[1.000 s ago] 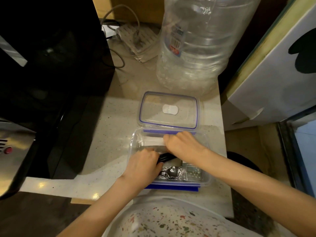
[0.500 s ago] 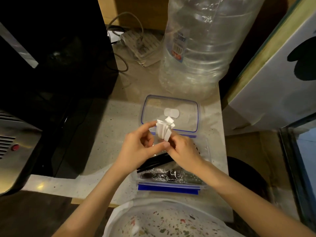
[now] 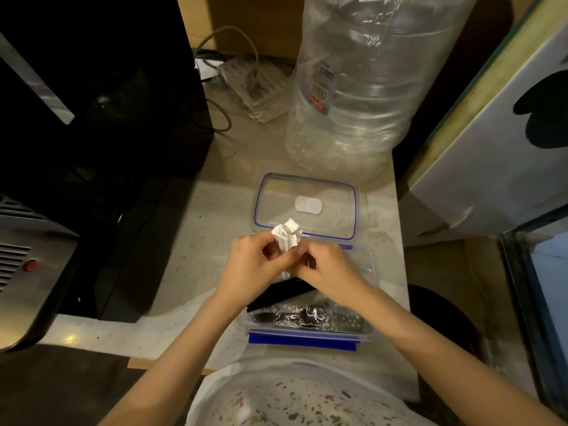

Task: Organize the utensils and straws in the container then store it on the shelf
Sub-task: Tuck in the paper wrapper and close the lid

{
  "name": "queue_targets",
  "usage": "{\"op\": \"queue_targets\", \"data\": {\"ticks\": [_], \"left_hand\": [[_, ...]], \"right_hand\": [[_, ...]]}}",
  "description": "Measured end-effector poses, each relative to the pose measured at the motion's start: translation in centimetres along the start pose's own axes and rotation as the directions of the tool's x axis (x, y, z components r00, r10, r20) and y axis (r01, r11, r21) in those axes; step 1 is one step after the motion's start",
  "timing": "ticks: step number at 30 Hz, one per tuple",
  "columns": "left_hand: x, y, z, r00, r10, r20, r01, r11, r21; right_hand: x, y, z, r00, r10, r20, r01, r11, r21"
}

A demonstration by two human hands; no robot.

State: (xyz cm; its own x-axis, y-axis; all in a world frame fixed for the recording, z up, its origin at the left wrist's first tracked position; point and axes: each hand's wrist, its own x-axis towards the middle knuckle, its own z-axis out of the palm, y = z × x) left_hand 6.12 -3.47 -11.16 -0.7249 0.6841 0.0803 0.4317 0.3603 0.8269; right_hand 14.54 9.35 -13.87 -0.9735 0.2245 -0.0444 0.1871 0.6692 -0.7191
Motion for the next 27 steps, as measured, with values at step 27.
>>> {"op": "queue_targets", "data": {"ticks": [27], "left_hand": [[-0.4, 0.3, -2.6, 0.946, 0.129, 0.298, -0.269, 0.828, 0.493]], "right_hand": [[-0.3, -0.8, -0.8, 0.979, -0.026, 0.202, 0.175, 0.614, -0.769]]}}
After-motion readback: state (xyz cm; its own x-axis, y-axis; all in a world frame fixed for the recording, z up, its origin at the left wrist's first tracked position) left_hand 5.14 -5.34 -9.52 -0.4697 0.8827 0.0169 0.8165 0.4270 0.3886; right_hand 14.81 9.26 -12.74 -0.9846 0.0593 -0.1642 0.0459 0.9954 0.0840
